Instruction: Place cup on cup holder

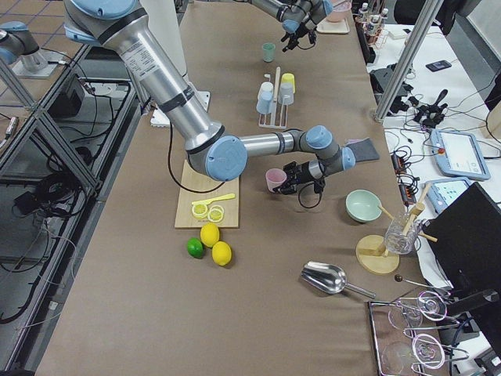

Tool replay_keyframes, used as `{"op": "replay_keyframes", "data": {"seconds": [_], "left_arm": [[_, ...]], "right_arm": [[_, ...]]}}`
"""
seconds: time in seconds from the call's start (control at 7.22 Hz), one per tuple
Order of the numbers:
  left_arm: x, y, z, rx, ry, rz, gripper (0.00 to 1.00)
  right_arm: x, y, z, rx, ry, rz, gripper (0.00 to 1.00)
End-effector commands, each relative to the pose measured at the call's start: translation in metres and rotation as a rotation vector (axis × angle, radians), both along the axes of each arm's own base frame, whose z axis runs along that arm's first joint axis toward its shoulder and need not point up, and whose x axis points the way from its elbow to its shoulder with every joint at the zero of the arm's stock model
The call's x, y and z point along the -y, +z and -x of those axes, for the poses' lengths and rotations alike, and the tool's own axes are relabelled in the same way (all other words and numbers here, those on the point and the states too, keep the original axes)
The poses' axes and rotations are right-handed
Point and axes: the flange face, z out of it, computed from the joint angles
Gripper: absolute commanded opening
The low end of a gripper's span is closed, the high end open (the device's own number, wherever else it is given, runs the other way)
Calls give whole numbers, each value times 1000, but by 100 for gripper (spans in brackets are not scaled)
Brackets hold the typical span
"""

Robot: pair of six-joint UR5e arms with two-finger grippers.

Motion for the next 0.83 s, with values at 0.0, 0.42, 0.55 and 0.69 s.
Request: {"op": "replay_keyframes", "data": {"seconds": [0.0, 0.42, 0.55, 0.69], "left_arm": [[-17, 23, -2, -12, 57, -13, 97], [-26, 28, -11, -8, 110, -37, 97], [-28, 28, -15, -8, 116, -35, 97], [-30, 29, -19, -9, 122, -33, 97]], "right_arm": [[10, -9, -13, 27, 37, -13, 40], [35, -50, -25, 340, 101, -317, 39], [52, -69, -35, 465, 125, -467, 39], [57, -86, -36, 608, 143, -573, 34]]}}
